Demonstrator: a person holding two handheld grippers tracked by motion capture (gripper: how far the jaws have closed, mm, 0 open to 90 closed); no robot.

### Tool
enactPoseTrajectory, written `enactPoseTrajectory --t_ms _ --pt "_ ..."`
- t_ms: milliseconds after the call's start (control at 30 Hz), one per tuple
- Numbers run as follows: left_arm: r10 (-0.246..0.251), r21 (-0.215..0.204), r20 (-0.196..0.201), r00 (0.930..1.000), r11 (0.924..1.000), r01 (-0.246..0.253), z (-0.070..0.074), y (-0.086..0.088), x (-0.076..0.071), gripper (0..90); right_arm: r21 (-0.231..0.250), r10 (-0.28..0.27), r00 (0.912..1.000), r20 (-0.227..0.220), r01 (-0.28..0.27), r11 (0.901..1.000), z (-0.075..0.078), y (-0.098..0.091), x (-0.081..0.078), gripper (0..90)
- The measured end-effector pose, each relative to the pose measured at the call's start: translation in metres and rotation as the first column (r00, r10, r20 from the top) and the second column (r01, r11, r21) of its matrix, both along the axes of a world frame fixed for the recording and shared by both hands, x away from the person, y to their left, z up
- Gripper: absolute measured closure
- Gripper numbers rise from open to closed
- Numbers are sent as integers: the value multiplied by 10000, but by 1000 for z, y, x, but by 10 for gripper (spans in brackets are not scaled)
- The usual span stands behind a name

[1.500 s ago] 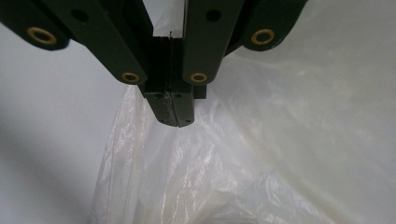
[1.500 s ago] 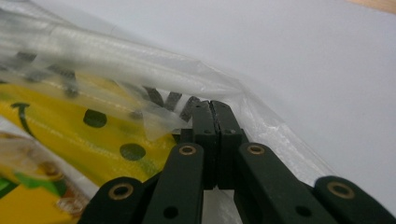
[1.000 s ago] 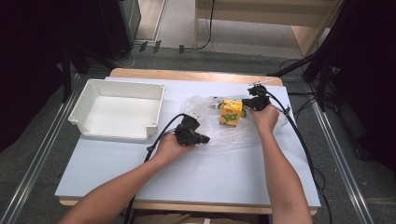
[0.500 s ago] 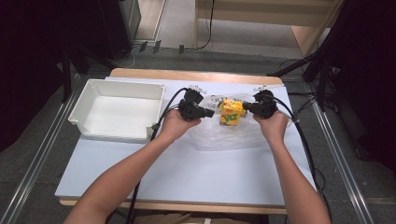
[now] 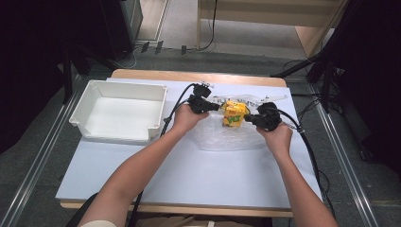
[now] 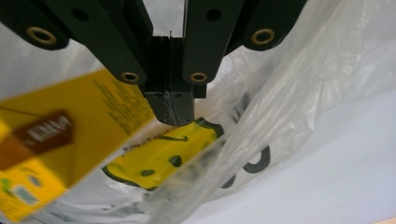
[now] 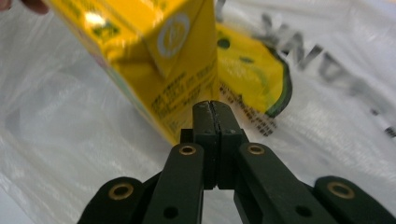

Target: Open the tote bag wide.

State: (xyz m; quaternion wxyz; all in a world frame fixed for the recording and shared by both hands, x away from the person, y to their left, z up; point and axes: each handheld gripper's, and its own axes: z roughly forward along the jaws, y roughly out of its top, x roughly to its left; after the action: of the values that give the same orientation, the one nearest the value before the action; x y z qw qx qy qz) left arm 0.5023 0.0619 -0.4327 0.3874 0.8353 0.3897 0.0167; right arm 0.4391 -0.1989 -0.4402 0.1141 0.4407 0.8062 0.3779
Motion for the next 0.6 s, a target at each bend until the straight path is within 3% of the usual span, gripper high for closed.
enactPoseTrajectory --t_ms 300,400,600 --pt "371 760 -45 9993 9964 -367 -18 -9 19 900 -253 148 9989 -445 -159 9996 -21 -10 -19 900" --pt "565 903 -48 9984 9943 -559 -23 -9 23 900 -332 343 9990 -271 -352 9988 -27 -18 -26 900" --pt "645 981 11 9979 9931 -643 -27 -9 28 900 -282 302 9981 -533 -318 9991 -36 -29 -39 900"
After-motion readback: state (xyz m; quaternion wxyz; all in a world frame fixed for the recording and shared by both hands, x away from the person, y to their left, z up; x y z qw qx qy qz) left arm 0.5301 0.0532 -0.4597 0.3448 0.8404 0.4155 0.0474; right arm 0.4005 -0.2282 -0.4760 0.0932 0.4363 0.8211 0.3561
